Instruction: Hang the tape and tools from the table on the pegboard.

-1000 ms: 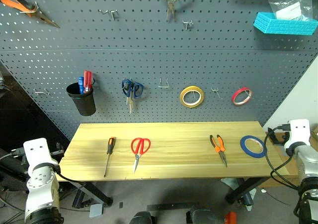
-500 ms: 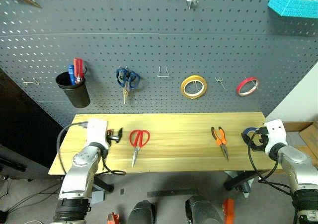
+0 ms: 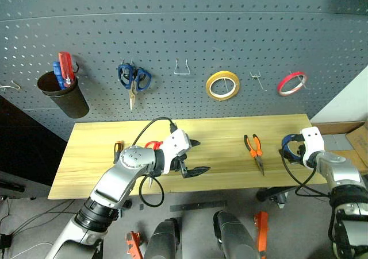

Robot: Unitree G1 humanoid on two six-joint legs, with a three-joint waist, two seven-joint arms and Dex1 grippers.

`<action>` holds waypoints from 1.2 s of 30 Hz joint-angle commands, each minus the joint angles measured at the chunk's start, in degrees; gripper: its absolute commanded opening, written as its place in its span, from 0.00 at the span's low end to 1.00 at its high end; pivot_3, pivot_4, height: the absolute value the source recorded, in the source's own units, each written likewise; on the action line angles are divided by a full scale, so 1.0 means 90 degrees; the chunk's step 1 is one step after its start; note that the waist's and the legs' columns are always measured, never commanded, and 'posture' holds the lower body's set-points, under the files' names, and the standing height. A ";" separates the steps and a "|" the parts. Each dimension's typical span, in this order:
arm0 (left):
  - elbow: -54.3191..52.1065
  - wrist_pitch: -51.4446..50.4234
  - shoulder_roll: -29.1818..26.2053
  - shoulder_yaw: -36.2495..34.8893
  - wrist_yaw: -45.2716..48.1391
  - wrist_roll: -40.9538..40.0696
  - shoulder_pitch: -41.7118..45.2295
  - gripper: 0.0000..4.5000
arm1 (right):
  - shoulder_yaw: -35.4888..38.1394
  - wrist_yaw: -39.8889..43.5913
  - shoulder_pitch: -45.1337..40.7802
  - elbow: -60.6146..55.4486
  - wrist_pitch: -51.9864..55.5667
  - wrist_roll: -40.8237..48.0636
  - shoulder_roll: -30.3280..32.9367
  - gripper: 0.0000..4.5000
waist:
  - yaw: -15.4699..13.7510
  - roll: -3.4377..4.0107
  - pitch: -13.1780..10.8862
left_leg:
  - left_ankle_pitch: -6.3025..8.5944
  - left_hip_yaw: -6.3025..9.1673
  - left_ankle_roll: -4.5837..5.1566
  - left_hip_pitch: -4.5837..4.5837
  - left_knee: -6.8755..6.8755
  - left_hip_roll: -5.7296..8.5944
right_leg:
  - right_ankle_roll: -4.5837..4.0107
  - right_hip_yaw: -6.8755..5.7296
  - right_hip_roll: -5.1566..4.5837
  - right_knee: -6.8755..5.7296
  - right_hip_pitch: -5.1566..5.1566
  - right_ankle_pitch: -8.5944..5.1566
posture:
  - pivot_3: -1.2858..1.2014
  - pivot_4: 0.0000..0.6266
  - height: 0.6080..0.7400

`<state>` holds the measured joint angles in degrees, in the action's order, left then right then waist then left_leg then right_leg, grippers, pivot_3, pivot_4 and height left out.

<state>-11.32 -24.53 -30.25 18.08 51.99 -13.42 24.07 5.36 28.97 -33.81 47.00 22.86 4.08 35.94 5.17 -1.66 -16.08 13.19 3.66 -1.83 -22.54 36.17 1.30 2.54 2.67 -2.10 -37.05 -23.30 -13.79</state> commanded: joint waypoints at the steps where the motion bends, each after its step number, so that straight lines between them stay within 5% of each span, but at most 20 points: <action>1: -0.0128 0.0080 0.0061 0.0033 0.0148 0.0005 0.0216 1.00 | -0.0082 0.0134 -0.0523 0.1103 -0.0426 -0.0226 0.0120 1.00 | -0.0011 0.0000 -0.0052 | 0.0001 0.0004 0.0001 -0.0006 0.0000 0.0000 | -0.0005 -0.0004 0.0000 0.0001 -0.0002 0.0003 | 0.48 0.52 1.00; 13: -0.0336 -0.0073 -0.0064 -0.0033 0.0376 -0.0013 0.0324 1.00 | -0.0331 0.0588 -0.1422 0.2888 -0.0390 -0.0635 0.0116 1.00 | -0.0051 -0.0024 -0.0190 | 0.0017 0.0014 0.0021 -0.0044 0.0001 0.0003 | -0.0010 -0.0017 -0.0012 0.0007 -0.0031 0.0006 | 0.51 0.53 1.00; 17: -0.0275 -0.0028 -0.0089 -0.0056 0.0389 0.0009 0.0352 1.00 | -0.0402 0.0606 -0.1379 0.2941 -0.0368 -0.0775 0.0045 0.79 | -0.0054 -0.0023 -0.0189 | 0.0017 0.0019 0.0020 -0.0042 0.0012 0.0003 | -0.0009 -0.0020 -0.0011 0.0001 -0.0026 0.0006 | 0.51 0.51 1.00; 26: -0.0252 0.0037 -0.0100 -0.0204 0.0414 -0.0023 0.0377 1.00 | -0.0870 0.0373 -0.1031 0.2802 -0.0872 -0.1225 -0.0294 0.10 | -0.0061 -0.0060 -0.0165 | 0.0017 0.0048 0.0019 -0.0042 0.0065 0.0004 | -0.0002 -0.0035 -0.0010 0.0000 0.0001 0.0010 | 0.50 0.46 1.00; 32: -0.0201 0.0163 -0.0011 -0.0281 0.0347 -0.0039 0.0392 1.00 | -0.0696 0.0436 -0.0777 0.2308 -0.0993 -0.1032 -0.0341 0.08 | -0.0055 -0.0081 -0.0152 | 0.0017 0.0065 0.0019 -0.0040 0.0087 0.0004 | 0.0019 -0.0031 -0.0008 0.0000 0.0009 0.0022 | 0.49 0.44 1.00; 36: -0.0167 0.0208 0.0120 -0.0334 0.0317 -0.0110 0.0495 1.00 | -0.0540 0.0572 -0.0160 0.0645 -0.0830 -0.0860 -0.0016 0.08 | -0.0065 -0.0077 -0.0154 | 0.0016 0.0071 0.0018 -0.0043 0.0085 0.0003 | 0.0016 -0.0037 -0.0006 -0.0003 0.0006 0.0024 | 0.48 0.43 1.00</action>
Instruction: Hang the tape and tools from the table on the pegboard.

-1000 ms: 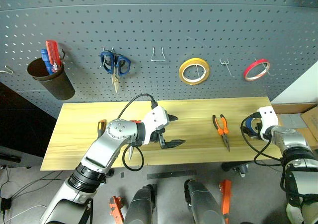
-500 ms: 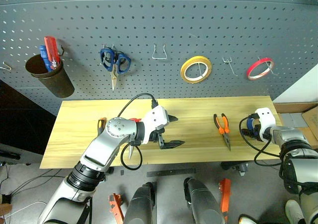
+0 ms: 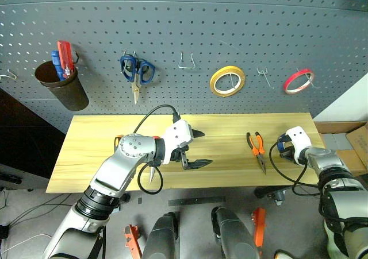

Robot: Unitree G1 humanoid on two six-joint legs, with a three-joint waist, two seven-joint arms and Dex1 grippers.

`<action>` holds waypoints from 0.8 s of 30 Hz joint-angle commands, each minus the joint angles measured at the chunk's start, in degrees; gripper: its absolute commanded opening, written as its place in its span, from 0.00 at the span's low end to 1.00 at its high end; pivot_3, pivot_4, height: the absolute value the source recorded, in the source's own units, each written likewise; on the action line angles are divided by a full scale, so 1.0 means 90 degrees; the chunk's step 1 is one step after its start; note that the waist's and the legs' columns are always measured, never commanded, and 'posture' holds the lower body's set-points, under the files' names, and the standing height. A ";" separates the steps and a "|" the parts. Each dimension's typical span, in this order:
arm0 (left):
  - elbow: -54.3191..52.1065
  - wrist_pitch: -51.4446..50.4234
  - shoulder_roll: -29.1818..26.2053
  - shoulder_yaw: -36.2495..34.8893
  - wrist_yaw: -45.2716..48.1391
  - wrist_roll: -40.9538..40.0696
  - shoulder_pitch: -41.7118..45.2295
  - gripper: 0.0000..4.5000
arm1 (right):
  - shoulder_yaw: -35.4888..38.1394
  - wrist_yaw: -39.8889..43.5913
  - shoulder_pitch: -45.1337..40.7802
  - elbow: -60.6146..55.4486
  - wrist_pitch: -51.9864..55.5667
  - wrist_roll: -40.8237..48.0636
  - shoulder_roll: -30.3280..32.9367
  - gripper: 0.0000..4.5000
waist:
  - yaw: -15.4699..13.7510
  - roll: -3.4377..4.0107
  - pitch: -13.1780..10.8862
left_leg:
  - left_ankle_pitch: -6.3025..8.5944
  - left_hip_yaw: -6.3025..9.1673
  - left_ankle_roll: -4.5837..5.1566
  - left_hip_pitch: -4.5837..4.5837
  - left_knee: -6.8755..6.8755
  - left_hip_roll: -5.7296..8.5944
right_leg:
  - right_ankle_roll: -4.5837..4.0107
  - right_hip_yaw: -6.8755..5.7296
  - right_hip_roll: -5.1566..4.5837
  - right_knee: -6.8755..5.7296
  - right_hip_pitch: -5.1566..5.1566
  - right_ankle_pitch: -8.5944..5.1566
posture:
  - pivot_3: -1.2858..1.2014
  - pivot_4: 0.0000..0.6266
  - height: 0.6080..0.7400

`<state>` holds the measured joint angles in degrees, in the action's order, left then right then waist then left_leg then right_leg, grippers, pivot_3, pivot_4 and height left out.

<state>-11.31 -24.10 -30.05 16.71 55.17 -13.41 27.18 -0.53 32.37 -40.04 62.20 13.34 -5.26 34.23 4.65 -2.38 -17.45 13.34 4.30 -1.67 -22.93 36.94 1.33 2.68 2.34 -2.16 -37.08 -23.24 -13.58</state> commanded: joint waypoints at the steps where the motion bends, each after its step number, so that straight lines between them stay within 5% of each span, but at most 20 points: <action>1: -0.0158 0.0180 0.0142 -0.0217 -0.0044 -0.0143 0.0182 1.00 | 0.0184 0.0216 0.0877 -0.1896 0.0405 0.0221 0.0292 0.08 | -0.0010 0.0008 -0.0003 | 0.0000 0.0002 0.0000 -0.0005 -0.0002 0.0001 | 0.0000 -0.0001 0.0000 0.0000 -0.0004 0.0000 | 0.48 0.43 1.00; 8: 0.0003 0.0318 0.0327 -0.0403 -0.0087 -0.0234 0.0396 1.00 | 0.1212 -0.0036 0.3614 -0.8685 0.2827 0.0781 0.0351 0.08 | 0.0015 0.0067 -0.0003 | 0.0003 0.0002 -0.0004 -0.0060 0.0000 0.0007 | 0.0004 0.0004 -0.0010 -0.0017 -0.0069 0.0001 | 0.45 0.45 1.00; 13: 0.0186 0.0428 0.0508 -0.0510 -0.0109 -0.0305 0.0602 1.00 | 0.0722 -0.1054 0.4178 -1.1319 0.3163 0.0082 -0.0105 0.08 | 0.0061 0.0066 -0.0003 | 0.0000 -0.0002 -0.0009 -0.0088 0.0017 0.0005 | 0.0032 0.0008 -0.0005 -0.0062 -0.0114 -0.0016 | 0.44 0.45 1.00; 18: 0.0310 0.0655 0.0690 -0.0633 -0.0174 -0.0344 0.0821 1.00 | -0.0304 -0.1936 0.3670 -1.1728 0.2367 -0.0862 -0.0510 0.08 | 0.0061 0.0065 -0.0003 | -0.0027 -0.0005 -0.0025 -0.0086 0.0020 0.0005 | 0.0044 0.0009 0.0000 -0.0063 -0.0114 -0.0015 | 0.44 0.44 1.00; 24: 0.0181 0.0289 0.0822 -0.0749 -0.0132 -0.0731 0.0916 1.00 | -0.0308 -0.2079 0.2503 -0.9982 0.1588 -0.0657 -0.1003 0.08 | 0.0058 0.0062 -0.0001 | -0.0038 -0.0005 -0.0026 -0.0086 0.0018 0.0005 | 0.0038 0.0008 0.0000 -0.0064 -0.0114 0.0000 | 0.44 0.42 1.00</action>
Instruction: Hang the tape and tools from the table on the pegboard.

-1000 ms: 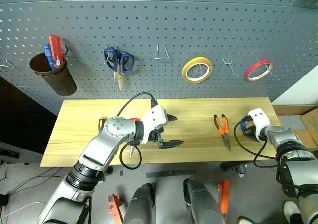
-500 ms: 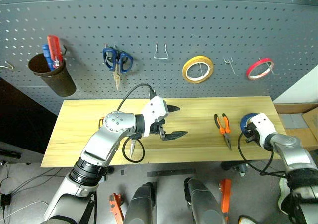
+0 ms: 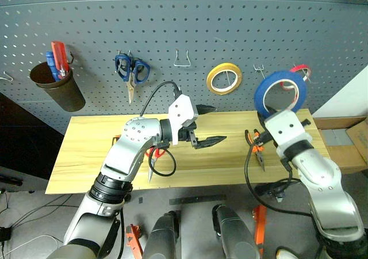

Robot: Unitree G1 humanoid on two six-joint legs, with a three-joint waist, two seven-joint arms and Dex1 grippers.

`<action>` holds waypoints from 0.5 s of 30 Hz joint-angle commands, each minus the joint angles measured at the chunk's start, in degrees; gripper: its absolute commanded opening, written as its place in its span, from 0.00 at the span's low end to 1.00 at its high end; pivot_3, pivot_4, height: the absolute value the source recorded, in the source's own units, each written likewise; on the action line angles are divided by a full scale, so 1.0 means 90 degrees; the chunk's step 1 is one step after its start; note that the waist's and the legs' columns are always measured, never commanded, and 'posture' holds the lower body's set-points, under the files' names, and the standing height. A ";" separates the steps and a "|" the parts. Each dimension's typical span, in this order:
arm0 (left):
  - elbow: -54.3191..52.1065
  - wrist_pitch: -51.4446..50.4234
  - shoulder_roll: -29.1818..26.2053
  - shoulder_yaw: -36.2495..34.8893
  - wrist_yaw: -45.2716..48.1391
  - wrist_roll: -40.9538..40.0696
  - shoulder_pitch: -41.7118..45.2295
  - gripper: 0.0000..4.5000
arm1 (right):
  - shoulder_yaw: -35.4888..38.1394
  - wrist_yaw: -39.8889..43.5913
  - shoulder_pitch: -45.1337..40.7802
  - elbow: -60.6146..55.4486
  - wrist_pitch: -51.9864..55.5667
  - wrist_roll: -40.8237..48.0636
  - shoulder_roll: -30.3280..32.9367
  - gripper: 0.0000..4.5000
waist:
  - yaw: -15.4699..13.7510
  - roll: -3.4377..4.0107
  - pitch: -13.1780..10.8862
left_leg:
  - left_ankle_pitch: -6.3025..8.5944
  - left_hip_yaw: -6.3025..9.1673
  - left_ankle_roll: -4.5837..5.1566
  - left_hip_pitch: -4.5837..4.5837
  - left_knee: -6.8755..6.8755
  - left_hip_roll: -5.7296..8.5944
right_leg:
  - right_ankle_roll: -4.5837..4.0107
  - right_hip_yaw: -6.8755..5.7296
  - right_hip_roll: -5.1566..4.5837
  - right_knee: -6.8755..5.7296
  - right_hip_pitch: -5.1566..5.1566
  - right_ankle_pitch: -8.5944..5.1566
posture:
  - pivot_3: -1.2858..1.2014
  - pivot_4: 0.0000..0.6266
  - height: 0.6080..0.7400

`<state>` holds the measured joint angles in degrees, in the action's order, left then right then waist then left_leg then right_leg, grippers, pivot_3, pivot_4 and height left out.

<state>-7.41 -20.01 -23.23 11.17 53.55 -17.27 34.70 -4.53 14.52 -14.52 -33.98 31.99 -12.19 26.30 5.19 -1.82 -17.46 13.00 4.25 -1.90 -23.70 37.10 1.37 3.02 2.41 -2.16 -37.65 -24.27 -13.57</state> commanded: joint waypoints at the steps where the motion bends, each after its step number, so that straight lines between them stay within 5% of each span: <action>1: -0.0300 -0.0256 0.0074 -0.0149 0.0054 -0.0384 0.0083 1.00 | 0.0189 -0.0107 -0.0523 0.1076 -0.0667 0.0167 -0.0173 0.08 | -0.0004 0.0000 0.0000 | 0.0000 0.0000 0.0000 -0.0001 -0.0001 0.0000 | -0.0007 -0.0002 0.0000 0.0000 -0.0001 0.0004 | 0.45 0.42 1.00; 5: -0.0373 -0.0417 0.0060 -0.0176 0.0019 -0.0491 0.0089 1.00 | 0.0429 -0.0139 -0.1532 0.3010 -0.1617 0.0455 -0.0309 0.08 | -0.0003 -0.0001 -0.0001 | 0.0000 -0.0006 0.0002 -0.0005 -0.0003 0.0003 | -0.0042 0.0004 -0.0002 0.0001 -0.0007 0.0025 | 0.45 0.41 1.00; 11: -0.0387 -0.0389 0.0037 -0.0172 -0.0064 -0.0432 0.0033 1.00 | 0.0545 -0.0132 -0.1790 0.4024 -0.2300 0.0770 -0.0555 0.08 | -0.0008 0.0000 -0.0001 | 0.0001 -0.0010 0.0001 -0.0009 -0.0012 0.0001 | -0.0045 -0.0012 -0.0002 -0.0005 -0.0009 0.0027 | 0.46 0.40 1.00; 12: -0.0379 -0.0384 0.0027 -0.0181 -0.0082 -0.0420 0.0023 1.00 | 0.0542 -0.0116 -0.1711 0.3927 -0.2313 0.0800 -0.0592 0.25 | -0.0009 0.0000 -0.0001 | 0.0001 -0.0010 0.0001 -0.0010 -0.0012 0.0001 | -0.0045 -0.0009 -0.0002 -0.0005 -0.0011 0.0027 | 0.46 0.40 1.00; 15: -0.0351 -0.0368 -0.0004 -0.0209 -0.0100 -0.0408 -0.0010 1.00 | 0.0429 -0.0092 -0.1341 0.3439 -0.2351 0.0734 -0.0614 0.45 | -0.0015 0.0000 0.0000 | 0.0001 -0.0003 0.0001 -0.0015 -0.0010 0.0003 | -0.0045 -0.0004 -0.0005 -0.0005 -0.0015 0.0027 | 0.45 0.40 1.00</action>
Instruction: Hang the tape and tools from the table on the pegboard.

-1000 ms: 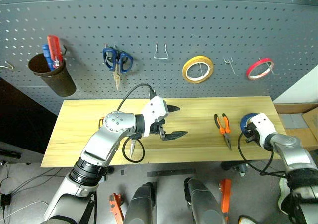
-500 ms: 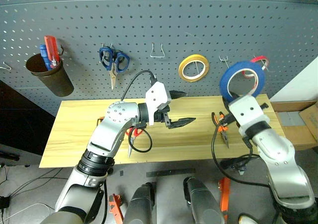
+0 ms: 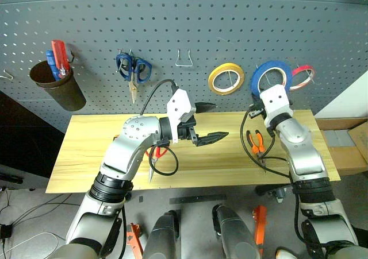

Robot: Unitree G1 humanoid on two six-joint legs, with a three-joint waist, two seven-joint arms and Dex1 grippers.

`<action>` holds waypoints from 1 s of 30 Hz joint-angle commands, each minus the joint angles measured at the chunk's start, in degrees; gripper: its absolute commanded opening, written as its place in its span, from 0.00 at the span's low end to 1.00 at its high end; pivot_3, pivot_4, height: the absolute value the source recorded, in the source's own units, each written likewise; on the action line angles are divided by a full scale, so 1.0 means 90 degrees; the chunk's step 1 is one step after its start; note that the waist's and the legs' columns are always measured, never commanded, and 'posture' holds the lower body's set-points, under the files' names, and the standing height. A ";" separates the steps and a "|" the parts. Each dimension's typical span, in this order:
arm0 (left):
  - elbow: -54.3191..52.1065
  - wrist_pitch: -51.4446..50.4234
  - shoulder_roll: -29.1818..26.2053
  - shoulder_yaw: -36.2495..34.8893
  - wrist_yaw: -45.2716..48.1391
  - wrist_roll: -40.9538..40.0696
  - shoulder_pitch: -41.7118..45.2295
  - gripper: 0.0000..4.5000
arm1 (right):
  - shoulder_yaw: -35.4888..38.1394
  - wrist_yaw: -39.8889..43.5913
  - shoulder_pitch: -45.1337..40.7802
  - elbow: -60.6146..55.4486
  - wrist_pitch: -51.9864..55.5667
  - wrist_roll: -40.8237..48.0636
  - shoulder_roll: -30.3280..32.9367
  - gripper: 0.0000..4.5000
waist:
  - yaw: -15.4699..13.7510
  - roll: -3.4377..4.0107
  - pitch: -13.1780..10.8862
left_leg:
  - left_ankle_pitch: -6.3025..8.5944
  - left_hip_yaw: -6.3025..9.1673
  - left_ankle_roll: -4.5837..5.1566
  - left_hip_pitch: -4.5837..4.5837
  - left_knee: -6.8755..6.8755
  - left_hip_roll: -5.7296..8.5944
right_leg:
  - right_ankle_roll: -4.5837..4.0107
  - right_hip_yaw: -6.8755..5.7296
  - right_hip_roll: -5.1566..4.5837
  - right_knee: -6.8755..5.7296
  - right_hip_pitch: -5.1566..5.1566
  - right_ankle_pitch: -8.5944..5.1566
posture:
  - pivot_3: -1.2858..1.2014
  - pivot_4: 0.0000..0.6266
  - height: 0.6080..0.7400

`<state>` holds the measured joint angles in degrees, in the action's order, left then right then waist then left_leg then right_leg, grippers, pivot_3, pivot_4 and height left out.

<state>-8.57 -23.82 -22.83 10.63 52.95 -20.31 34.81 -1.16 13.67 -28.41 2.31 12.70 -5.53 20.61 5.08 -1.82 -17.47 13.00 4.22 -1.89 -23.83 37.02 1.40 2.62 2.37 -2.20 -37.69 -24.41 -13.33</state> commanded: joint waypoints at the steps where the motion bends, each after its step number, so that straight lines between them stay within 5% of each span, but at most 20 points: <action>1: -0.0185 0.0087 -0.0070 -0.0151 -0.0029 -0.0043 -0.0039 1.00 | -0.0010 0.0002 0.0417 -0.0907 -0.0179 -0.0077 0.0031 0.53 | -0.0002 0.0000 0.0000 | 0.0000 0.0002 0.0000 0.0000 0.0001 0.0000 | 0.0000 -0.0001 0.0000 -0.0001 0.0000 0.0000 | 0.45 0.40 1.00; 7: 0.0234 0.0346 -0.0314 -0.0215 0.0061 0.0173 -0.0075 1.00 | -0.0265 -0.0167 0.1673 -0.2568 0.0779 -0.0441 -0.0194 1.00 | -0.0005 -0.0001 0.0002 | -0.0001 0.0009 -0.0001 0.0005 0.0007 -0.0001 | 0.0001 -0.0002 0.0002 -0.0017 0.0000 0.0000 | 0.45 0.41 1.00; 13: 0.0716 0.0816 -0.1003 -0.0038 0.0866 0.0452 -0.0243 1.00 | 0.0630 -0.0645 0.1631 -0.2541 0.3732 0.0288 -0.1403 1.00 | 0.0051 0.0001 0.0003 | -0.0014 0.0006 -0.0010 0.0020 0.0010 -0.0010 | -0.0006 0.0008 0.0008 -0.0029 0.0000 0.0003 | 0.45 0.42 1.00; 16: 0.0729 0.0703 -0.1266 0.0022 0.1251 0.0442 -0.0295 1.00 | 0.1002 -0.0663 0.1017 -0.1764 0.4657 0.0472 -0.1411 1.00 | 0.0057 0.0001 0.0003 | -0.0028 0.0005 -0.0006 0.0021 0.0009 -0.0009 | -0.0018 0.0009 0.0008 -0.0030 0.0000 0.0011 | 0.45 0.42 1.00; 30: 0.0482 0.0583 -0.1291 0.0046 0.1175 0.0669 -0.0489 1.00 | 0.1385 -0.0710 -0.0752 0.2749 0.3641 0.0733 -0.0823 1.00 | 0.0060 -0.0003 0.0005 | -0.0029 -0.0020 -0.0003 0.0005 -0.0004 -0.0002 | -0.0020 0.0000 0.0004 -0.0033 -0.0014 0.0015 | 0.47 0.40 1.00</action>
<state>-1.79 -18.64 -34.58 11.14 63.80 -14.15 30.44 10.63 7.32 -33.90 25.61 47.04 0.31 12.63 5.61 -1.84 -17.42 12.74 4.04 -1.92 -23.78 37.01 1.37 2.44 2.38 -2.16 -37.99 -24.53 -13.18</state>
